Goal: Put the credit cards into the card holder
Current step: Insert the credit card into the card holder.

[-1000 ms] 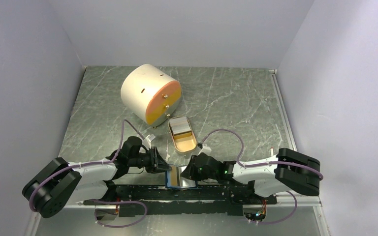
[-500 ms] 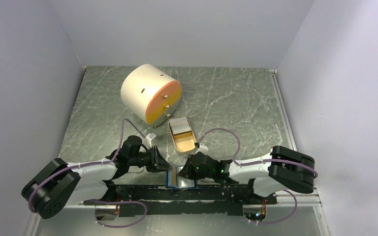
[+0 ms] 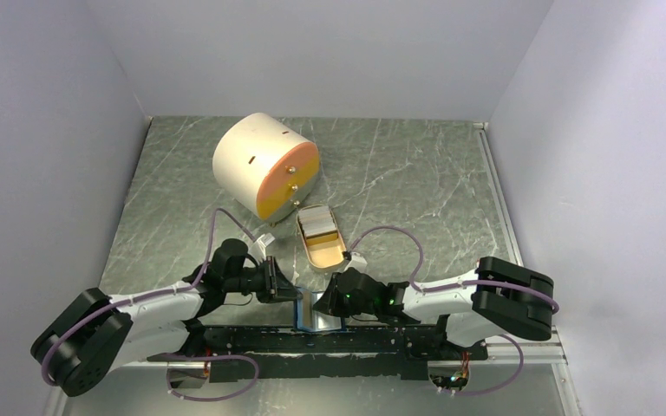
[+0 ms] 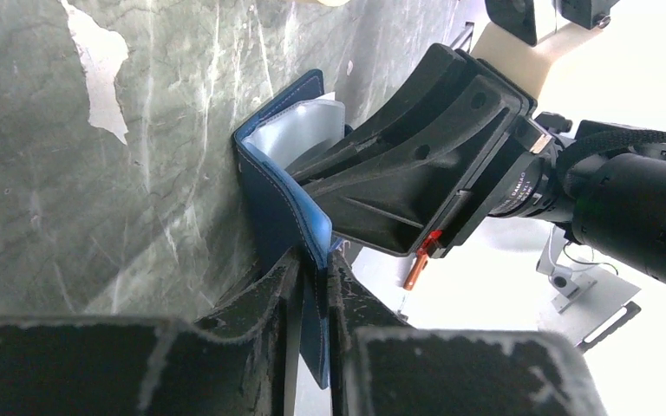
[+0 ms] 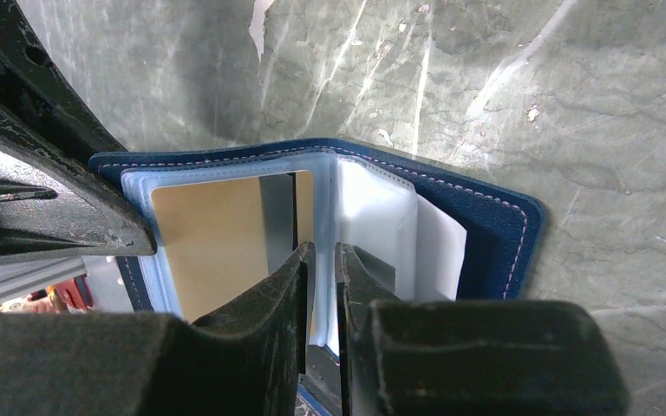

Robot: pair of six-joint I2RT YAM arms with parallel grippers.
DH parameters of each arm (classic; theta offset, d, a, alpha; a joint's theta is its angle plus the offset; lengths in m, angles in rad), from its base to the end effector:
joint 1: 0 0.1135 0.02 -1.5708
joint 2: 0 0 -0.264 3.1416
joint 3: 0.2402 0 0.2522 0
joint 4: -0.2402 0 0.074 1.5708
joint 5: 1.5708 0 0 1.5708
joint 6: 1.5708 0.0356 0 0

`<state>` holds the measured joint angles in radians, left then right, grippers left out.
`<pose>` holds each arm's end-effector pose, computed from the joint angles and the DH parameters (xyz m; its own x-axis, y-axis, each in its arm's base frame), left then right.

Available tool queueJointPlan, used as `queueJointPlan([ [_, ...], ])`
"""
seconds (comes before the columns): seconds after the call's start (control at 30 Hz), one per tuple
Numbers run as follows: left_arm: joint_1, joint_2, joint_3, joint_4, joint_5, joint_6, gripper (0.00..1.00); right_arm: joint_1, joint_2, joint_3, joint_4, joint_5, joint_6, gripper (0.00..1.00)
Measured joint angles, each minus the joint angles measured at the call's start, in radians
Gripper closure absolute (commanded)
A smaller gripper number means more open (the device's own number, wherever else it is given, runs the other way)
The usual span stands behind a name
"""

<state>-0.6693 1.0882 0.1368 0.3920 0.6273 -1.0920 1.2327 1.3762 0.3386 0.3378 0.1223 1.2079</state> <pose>0.1248 -0.1254 0.1282 -0.9839 -0.1379 -0.1140 0.0418 0.4425 -0.8958 0.0800 0.2144 0.1216 -0.9223 0.1744 -0.3450 -0.1217 0.7161 0.6873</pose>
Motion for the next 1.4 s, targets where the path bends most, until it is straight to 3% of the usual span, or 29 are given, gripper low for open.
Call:
queueJointPlan([
  [0.2,0.000,-0.009,0.000,-0.016,-0.006,0.010,0.90,0.000,-0.001,-0.004,0.004,0.000,0.003,0.81],
  [0.4,0.000,0.029,-0.011,0.058,0.011,-0.009,0.81,0.000,-0.001,-0.014,0.022,0.000,0.008,0.81],
  [0.57,0.000,0.070,-0.035,0.161,0.027,-0.047,0.91,0.000,-0.001,-0.015,0.025,0.000,0.008,0.81],
  [0.83,0.000,0.085,-0.043,0.196,0.033,-0.053,0.90,0.000,-0.001,-0.020,0.034,0.000,0.010,0.81],
  [1.2,-0.003,0.124,-0.040,0.222,0.033,-0.052,0.82,0.000,-0.011,-0.025,0.029,0.003,0.010,0.80],
  [1.4,-0.030,0.137,0.012,0.153,0.021,-0.030,0.78,0.000,-0.011,-0.024,0.027,0.003,0.006,0.80],
])
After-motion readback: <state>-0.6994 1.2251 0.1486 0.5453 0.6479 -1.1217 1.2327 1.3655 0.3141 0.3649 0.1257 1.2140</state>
